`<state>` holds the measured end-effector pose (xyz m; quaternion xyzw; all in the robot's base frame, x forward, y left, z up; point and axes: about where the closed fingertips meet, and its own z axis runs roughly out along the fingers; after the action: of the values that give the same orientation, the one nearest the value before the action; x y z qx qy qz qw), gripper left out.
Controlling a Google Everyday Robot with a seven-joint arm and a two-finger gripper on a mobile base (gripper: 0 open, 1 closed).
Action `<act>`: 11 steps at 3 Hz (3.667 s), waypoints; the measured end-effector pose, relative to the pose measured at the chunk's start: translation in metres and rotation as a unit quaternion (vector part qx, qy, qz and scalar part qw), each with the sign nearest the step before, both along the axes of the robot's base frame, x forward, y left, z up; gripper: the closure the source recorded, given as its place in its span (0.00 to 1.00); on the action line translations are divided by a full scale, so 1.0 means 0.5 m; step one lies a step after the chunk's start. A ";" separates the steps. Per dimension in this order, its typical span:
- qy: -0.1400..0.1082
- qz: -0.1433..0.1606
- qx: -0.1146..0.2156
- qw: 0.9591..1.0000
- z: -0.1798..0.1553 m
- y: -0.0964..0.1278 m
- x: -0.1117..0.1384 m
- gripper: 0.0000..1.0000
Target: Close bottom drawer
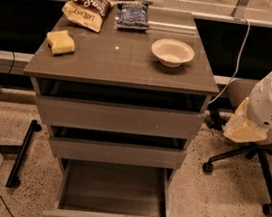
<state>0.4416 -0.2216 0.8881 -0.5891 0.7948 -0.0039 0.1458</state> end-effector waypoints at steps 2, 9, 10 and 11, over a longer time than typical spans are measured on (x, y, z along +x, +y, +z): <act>0.014 0.012 0.021 1.000 -0.186 0.044 -0.016 1.00; 0.079 0.018 0.085 0.993 -0.758 0.092 -0.031 1.00; 0.108 -0.002 0.107 0.988 -0.854 0.074 -0.034 1.00; 0.142 -0.037 0.145 0.979 -0.963 0.051 -0.040 1.00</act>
Offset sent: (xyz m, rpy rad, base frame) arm -0.0099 0.0360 -0.1771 0.0947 0.0459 0.0340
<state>0.4214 -0.1959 0.4068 -0.5263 0.8209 0.1894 0.1155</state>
